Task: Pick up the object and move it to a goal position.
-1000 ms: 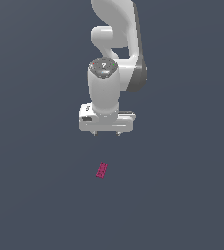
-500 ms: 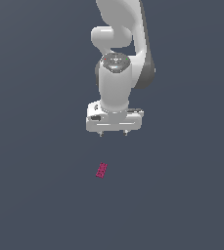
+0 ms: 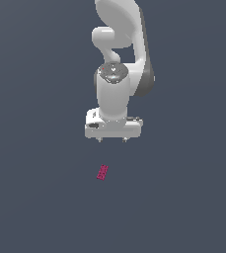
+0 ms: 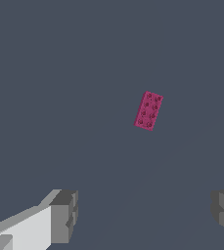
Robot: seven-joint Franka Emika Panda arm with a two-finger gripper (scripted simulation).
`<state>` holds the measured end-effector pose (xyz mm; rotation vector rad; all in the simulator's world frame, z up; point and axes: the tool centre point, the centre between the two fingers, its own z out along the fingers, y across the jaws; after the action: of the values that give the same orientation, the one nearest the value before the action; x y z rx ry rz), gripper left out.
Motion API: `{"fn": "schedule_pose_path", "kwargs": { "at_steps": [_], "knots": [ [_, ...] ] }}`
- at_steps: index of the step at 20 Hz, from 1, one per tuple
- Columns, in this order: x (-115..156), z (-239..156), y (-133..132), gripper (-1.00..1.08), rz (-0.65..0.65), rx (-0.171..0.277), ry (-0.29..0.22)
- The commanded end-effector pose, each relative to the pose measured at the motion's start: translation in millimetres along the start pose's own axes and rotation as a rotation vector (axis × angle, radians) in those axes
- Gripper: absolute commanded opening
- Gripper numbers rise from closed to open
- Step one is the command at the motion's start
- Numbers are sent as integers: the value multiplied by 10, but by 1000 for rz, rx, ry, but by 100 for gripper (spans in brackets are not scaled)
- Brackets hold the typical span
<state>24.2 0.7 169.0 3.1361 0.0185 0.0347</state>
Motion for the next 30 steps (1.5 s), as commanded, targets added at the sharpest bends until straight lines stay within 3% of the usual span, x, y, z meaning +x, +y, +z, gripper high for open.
{"fn": "schedule_pose_path", "kwargs": {
  "at_steps": [1, 15, 30],
  "knots": [
    [74, 78, 37, 100, 27, 1, -2],
    [598, 812, 357, 100, 245, 4, -18],
    [715, 1098, 460, 100, 311, 2, -24]
  ]
}}
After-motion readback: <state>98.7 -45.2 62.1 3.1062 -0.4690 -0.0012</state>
